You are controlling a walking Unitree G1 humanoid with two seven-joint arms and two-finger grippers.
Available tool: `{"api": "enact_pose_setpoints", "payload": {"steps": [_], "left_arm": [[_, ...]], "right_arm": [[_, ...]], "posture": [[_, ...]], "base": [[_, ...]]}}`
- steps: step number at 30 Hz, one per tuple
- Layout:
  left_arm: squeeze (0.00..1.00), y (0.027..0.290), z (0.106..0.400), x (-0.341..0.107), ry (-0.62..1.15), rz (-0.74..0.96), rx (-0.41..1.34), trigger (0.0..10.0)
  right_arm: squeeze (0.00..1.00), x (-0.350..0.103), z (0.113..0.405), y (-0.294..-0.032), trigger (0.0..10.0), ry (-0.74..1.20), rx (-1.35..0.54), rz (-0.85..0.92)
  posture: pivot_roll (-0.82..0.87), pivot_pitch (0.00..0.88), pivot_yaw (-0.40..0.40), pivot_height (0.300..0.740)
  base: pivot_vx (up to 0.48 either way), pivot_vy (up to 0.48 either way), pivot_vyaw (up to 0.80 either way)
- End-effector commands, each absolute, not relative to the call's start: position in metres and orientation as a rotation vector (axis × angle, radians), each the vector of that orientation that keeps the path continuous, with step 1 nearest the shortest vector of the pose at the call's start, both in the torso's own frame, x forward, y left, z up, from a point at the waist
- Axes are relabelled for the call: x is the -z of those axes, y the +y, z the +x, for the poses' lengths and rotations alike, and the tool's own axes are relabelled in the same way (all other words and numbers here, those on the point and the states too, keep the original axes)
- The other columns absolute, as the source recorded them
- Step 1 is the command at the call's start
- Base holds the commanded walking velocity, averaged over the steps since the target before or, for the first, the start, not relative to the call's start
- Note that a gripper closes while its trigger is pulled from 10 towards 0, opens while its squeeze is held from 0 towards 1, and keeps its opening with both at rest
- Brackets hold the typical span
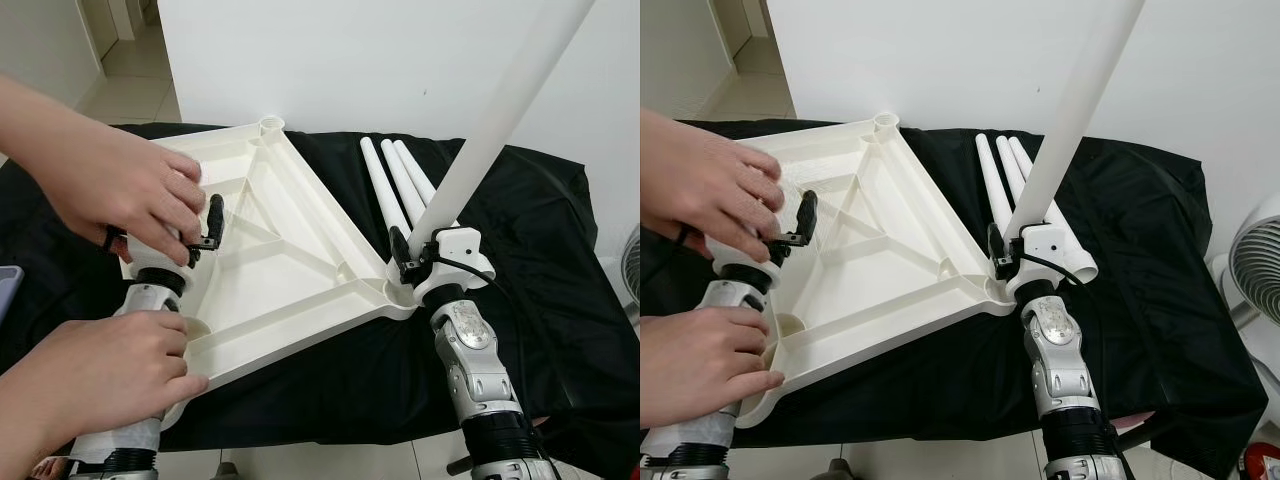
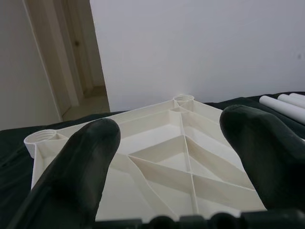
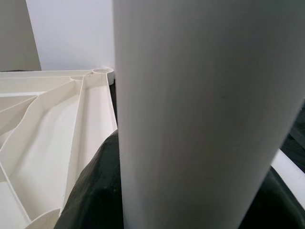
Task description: Building children table
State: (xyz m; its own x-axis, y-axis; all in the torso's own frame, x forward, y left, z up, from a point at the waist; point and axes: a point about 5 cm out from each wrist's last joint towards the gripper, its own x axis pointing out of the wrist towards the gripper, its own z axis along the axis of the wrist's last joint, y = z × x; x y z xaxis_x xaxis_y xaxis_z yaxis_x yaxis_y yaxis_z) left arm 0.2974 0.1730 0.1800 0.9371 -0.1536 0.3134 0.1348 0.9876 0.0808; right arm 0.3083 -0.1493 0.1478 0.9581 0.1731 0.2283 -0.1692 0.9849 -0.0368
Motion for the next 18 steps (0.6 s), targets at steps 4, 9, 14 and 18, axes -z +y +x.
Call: {"api": "enact_pose_setpoints", "payload": {"steps": [4, 9, 14, 18], "left_arm": [[0.0, 0.17, 0.296, -0.1673, -0.273, 0.052, 0.164, 10.0], [0.0, 0.1699, 0.296, -0.1673, -0.273, 0.052, 0.164, 10.0], [0.0, 0.1699, 0.2959, -0.1673, -0.274, 0.051, 0.164, 10.0], [0.0, 0.1698, 0.2959, -0.1673, -0.275, 0.051, 0.163, 10.0]], "right_arm": [[0.0, -0.1483, 0.3093, -0.1515, 10.0, -0.241, -0.166, -0.019], [0.0, -0.1483, 0.3095, -0.1516, 10.0, -0.241, -0.166, -0.019], [0.0, -0.1486, 0.3095, -0.1512, 10.0, -0.242, -0.166, -0.019], [0.0, -0.1485, 0.3096, -0.1512, 10.0, -0.242, -0.167, -0.019]], "posture": [[0.06, 0.0, -0.046, 0.74], [0.06, 0.0, -0.045, 0.74], [0.06, 0.0, -0.047, 0.74], [0.06, 0.0, -0.048, 0.74]], "base": [[0.0, 0.0, 0.0], [0.0, 0.0, 0.0], [0.0, 0.0, 0.0], [0.0, 0.0, 0.0]]}}
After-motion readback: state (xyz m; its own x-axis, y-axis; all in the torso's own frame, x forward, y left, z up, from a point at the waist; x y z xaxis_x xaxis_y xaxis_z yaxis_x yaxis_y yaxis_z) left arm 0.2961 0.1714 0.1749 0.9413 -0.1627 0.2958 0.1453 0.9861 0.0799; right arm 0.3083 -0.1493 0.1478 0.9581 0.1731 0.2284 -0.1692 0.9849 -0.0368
